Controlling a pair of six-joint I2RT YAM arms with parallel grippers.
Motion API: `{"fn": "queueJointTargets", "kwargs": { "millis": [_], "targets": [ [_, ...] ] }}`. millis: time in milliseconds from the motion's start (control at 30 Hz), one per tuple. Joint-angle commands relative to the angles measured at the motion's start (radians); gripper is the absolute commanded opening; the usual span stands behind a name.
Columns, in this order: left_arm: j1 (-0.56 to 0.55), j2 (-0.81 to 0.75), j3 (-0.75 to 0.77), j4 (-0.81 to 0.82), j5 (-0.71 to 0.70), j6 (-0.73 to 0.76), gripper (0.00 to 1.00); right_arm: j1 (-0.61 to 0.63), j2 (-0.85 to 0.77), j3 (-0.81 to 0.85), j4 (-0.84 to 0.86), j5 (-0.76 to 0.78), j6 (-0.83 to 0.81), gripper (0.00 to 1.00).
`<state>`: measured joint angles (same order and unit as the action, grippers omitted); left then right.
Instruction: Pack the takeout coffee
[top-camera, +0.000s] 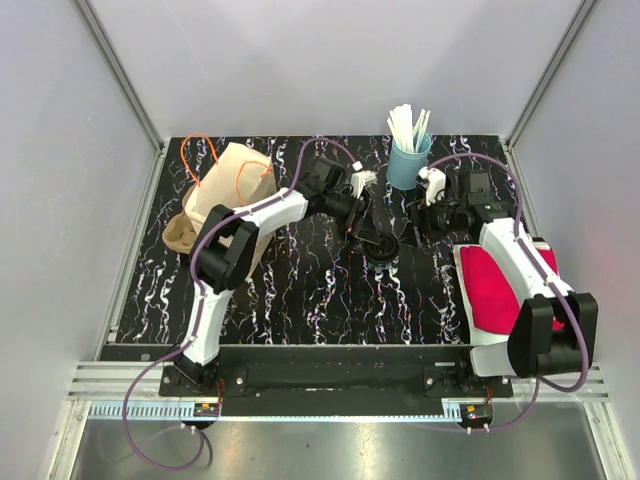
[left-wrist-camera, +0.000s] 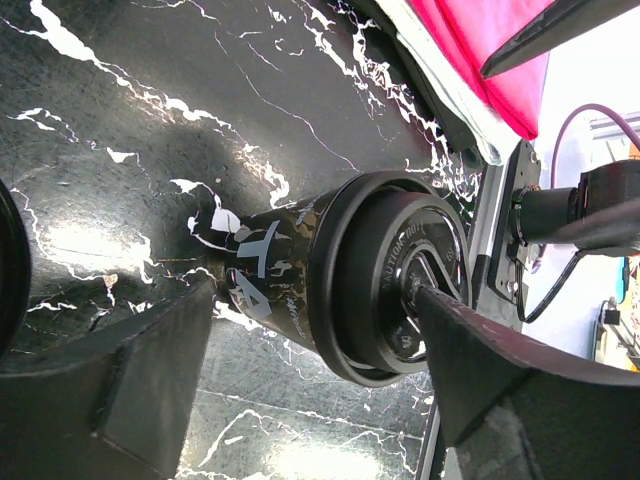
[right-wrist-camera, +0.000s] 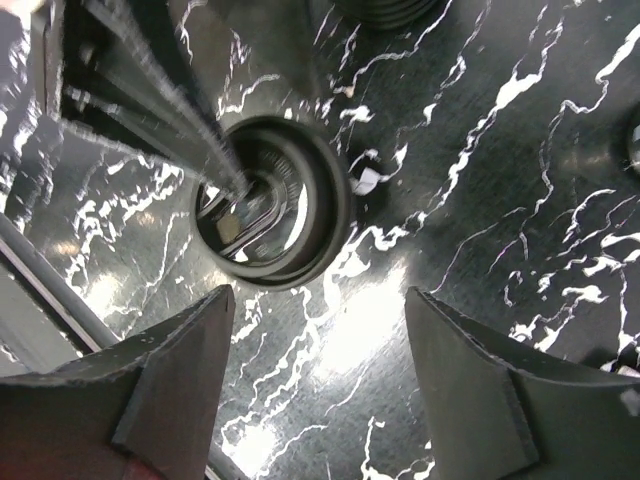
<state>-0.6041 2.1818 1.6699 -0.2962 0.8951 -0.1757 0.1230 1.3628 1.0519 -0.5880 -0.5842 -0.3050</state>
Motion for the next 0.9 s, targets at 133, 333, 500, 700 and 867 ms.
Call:
{"fn": "queueJointTargets", "kwargs": {
  "millis": [133,333,500,700,867],
  "targets": [
    [-0.008,0.016,0.005,0.025,0.018,0.012,0.78,-0.095,0.123,0.092,0.016,-0.246,0.050,0.59],
    [-0.014,0.021,0.007,0.016,0.005,0.021,0.77,-0.100,0.200,0.085,0.014,-0.305,0.063,0.53],
    [-0.026,0.019,0.008,-0.003,-0.022,0.042,0.76,-0.111,0.245,0.080,0.020,-0.344,0.081,0.49],
    [-0.033,0.016,0.007,-0.011,-0.041,0.050,0.73,-0.117,0.285,0.069,0.030,-0.390,0.101,0.44],
    [-0.036,0.018,0.007,-0.014,-0.044,0.051,0.73,-0.151,0.326,0.071,0.033,-0.413,0.116,0.40]
  ]
}}
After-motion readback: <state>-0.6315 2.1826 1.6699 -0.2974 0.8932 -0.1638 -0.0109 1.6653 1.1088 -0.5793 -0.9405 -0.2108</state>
